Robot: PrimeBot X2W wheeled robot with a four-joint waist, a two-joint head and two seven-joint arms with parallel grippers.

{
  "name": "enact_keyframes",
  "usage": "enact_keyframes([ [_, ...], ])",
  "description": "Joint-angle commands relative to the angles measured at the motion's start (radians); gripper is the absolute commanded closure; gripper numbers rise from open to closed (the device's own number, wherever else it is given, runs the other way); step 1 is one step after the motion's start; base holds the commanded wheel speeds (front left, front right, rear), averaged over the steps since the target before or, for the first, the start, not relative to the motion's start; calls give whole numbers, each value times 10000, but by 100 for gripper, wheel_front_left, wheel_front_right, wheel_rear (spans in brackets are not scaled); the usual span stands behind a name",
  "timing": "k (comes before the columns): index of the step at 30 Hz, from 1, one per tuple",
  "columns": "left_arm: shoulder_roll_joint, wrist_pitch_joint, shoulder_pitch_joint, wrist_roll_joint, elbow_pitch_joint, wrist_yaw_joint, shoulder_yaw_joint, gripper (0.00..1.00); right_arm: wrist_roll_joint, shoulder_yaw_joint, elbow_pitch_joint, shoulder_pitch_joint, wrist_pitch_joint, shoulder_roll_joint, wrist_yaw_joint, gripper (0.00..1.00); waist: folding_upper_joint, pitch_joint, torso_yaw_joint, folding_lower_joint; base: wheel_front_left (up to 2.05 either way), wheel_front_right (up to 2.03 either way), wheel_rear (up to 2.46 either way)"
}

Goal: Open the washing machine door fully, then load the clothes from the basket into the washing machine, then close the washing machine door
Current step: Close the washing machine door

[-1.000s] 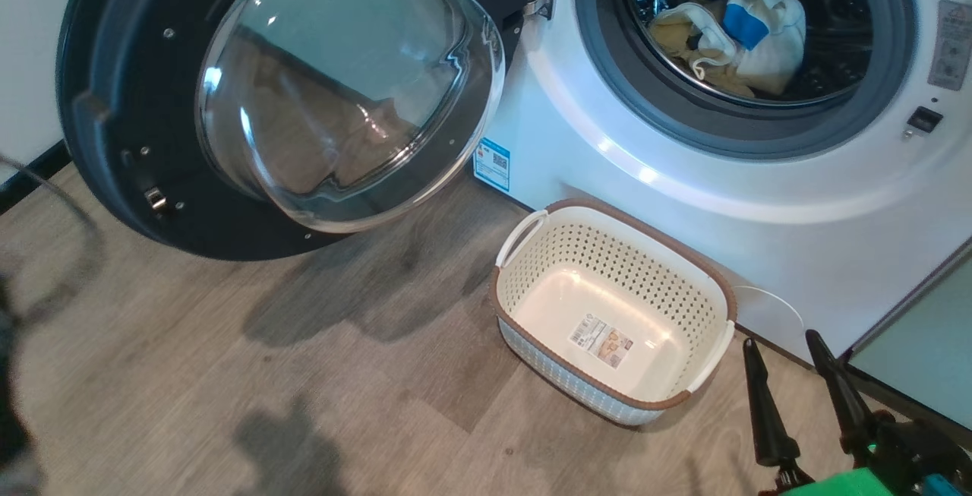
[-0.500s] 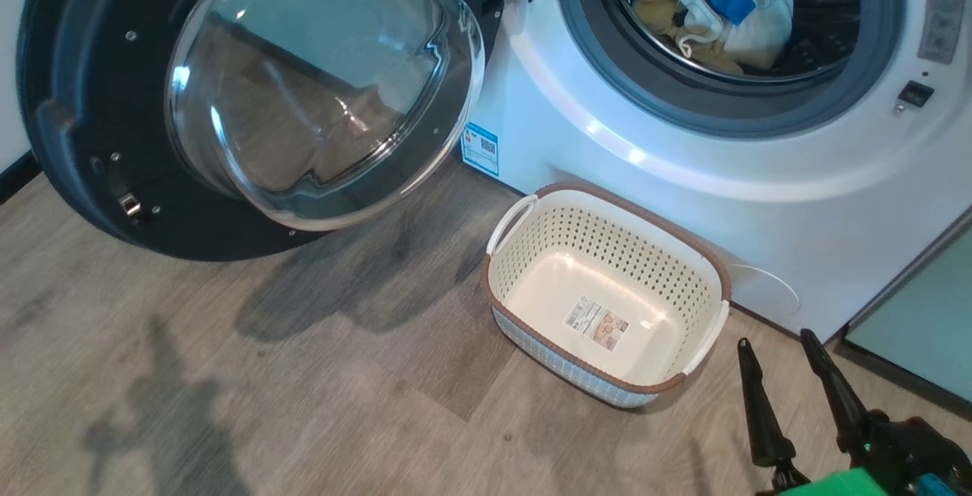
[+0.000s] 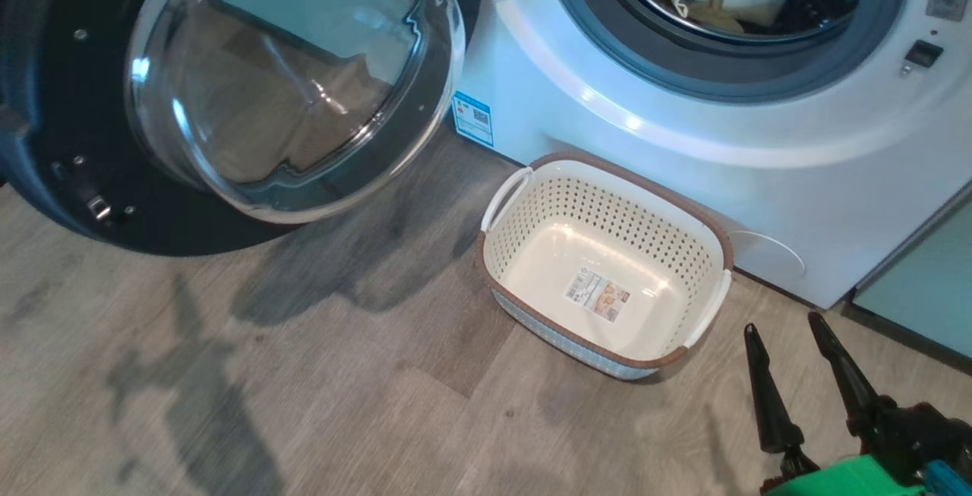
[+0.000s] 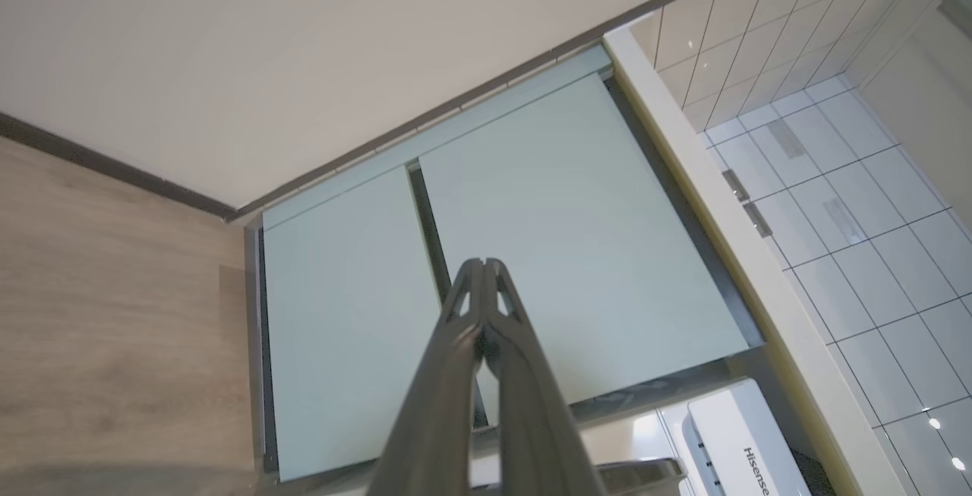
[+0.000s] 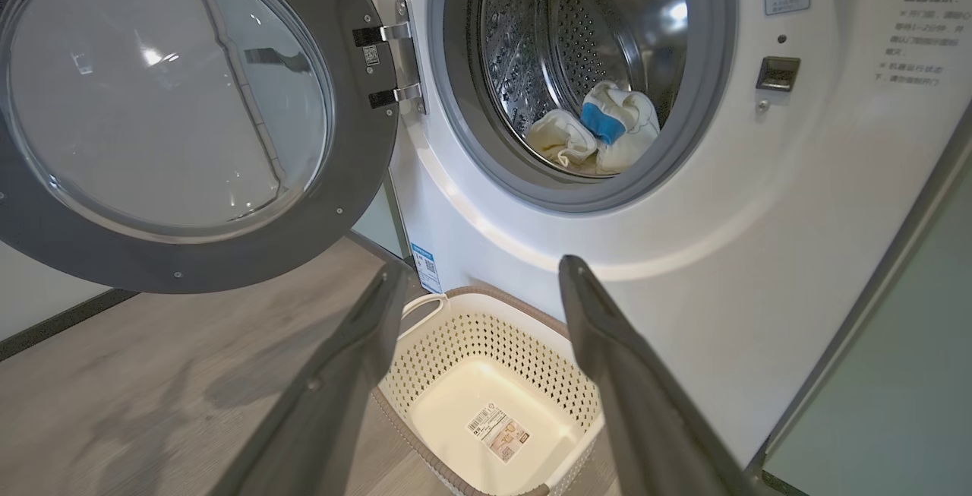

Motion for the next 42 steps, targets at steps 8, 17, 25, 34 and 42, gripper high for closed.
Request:
enact_keyframes([
  [8, 634, 1412, -371, -283, 183, -310, -323, 100, -65, 195, -487, -543, 77, -264, 39, 0, 0, 313, -271, -1, 0, 0, 0],
  [17, 656, 2315, -304, -424, 178, -406, -576, 100, -105, 129, -569, -619, 120, -299, 39, 0, 0, 534, -362, -1, 0, 0, 0],
  [25, 616, 2992, -206, -385, -105, -442, -928, 100, -93, 96, -584, -681, 132, -320, 39, 0, 0, 632, -337, -1, 0, 0, 0],
  [34, 533, 3664, -37, -517, -523, -447, -1117, 100, -72, 95, -555, -784, 133, -320, 39, 0, 0, 713, -308, -1, 0, 0, 0],
  [42, 431, 4368, 257, -767, -1265, -462, -1209, 100, -24, 90, -516, -786, 116, -290, 39, 0, 0, 670, -234, -1, 0, 0, 0],
])
